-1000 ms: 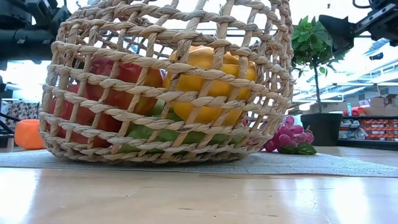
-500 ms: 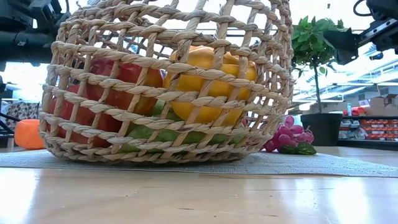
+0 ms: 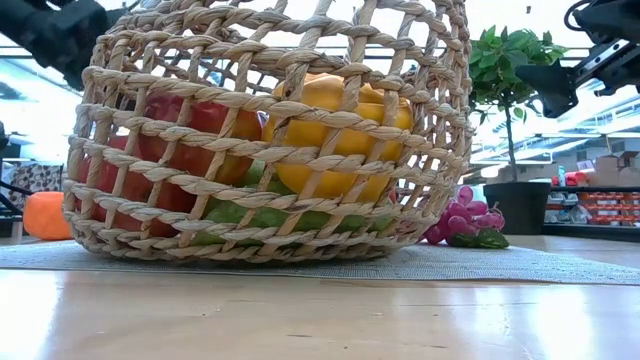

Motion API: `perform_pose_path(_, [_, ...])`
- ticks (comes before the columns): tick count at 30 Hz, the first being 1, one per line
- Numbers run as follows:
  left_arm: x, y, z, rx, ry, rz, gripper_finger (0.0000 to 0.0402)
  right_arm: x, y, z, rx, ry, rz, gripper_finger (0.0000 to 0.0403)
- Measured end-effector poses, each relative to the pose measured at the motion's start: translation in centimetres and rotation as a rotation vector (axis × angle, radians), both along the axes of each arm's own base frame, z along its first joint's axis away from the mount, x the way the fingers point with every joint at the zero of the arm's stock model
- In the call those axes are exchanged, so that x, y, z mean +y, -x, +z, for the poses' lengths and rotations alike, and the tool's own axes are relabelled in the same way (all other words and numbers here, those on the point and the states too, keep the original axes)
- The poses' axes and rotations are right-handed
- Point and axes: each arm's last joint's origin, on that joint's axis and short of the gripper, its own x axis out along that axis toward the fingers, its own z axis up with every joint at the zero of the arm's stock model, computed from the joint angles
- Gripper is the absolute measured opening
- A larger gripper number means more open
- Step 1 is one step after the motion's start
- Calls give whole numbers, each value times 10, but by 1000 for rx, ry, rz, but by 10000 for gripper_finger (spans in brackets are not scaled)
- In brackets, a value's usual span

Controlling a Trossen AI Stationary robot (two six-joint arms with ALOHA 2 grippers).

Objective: Build produce basket
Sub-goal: Put the orange into the basket

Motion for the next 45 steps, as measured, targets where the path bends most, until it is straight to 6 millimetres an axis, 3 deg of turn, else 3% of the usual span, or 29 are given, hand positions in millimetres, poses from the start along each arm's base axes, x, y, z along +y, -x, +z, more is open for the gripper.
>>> perform_pose_path(5, [0,-4,11,171,15,18,267,0,0,0,-2,0,1,371])
perform_pose_path(12, [-12,-32,29,306,117,-10,228,0,0,0,-3,1,1,370])
perform_pose_path(20, [-16,-43,31,813,92,84,196,0,0,1,-9,-1,1,370])
perform_pose_path(24, [-19,-49,21,959,133,47,221,0,0,1,-9,-1,2,370])
perform_pose_path(33, [-14,-56,10,1098,107,-15,337,0,0,2,-16,-3,2,370])
perform_pose_path(40, [-1,-47,41,1201,116,88,354,0,0,2,-17,-3,2,370])
perform_pose_path(45, [-3,-50,59,1108,56,105,355,0,0,2,-23,-6,2,370])
